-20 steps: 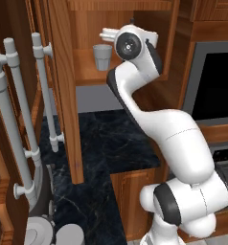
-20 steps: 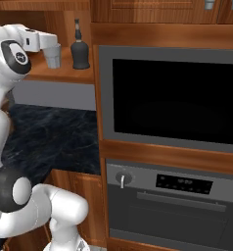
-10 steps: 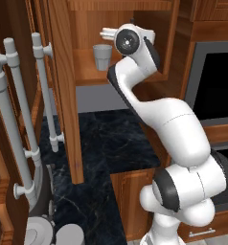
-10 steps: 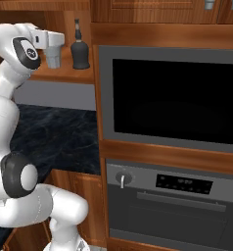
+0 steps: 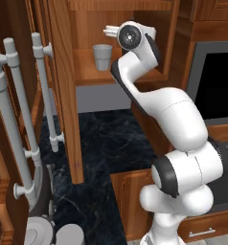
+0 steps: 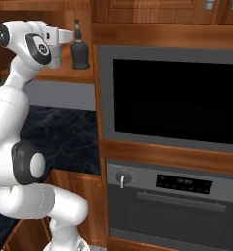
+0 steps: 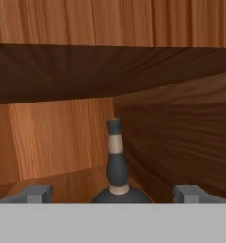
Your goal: There is a bowl on the dining counter. Grab a lemon wedge from the fridge and place it in the bowl. Then get the liquor bottle and glass cup from the cabinet and place them next to the bowl.
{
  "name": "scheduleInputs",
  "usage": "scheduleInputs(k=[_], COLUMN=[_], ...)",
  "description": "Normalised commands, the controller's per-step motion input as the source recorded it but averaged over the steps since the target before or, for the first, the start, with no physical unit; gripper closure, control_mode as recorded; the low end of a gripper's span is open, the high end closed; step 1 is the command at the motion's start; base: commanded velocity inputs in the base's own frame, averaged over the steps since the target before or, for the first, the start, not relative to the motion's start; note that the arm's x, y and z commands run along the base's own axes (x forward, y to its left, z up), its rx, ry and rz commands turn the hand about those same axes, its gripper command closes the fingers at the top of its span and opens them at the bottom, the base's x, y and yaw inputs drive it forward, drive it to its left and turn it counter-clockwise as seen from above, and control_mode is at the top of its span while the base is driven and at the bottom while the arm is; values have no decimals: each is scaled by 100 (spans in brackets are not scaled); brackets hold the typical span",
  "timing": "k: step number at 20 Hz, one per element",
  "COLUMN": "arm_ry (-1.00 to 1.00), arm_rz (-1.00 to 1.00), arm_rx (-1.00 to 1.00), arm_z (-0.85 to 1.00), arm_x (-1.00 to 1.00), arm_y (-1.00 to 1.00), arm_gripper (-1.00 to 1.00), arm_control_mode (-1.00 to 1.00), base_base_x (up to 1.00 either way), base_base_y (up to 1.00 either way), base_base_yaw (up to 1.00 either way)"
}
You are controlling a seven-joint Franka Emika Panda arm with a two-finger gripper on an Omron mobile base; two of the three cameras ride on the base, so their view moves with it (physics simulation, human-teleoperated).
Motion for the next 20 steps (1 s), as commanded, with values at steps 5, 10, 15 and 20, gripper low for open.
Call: scheduleInputs(k=[5,10,15,20], arm_ry=[0,0,0,0], arm_rz=[0,0,0,0], arm_rx=[0,0,0,0], arm_z=[-1,-9,-5,0], arm_x=[26,14,15,24], arm_y=[-8,-14,-11,0], arm_gripper=[-100,-100,-100,-100], arm_control_mode=[-100,-100,-100,-100], base_base_x=[0,0,0,0], base_base_y=[0,0,0,0], base_base_yaw=[0,0,0,0])
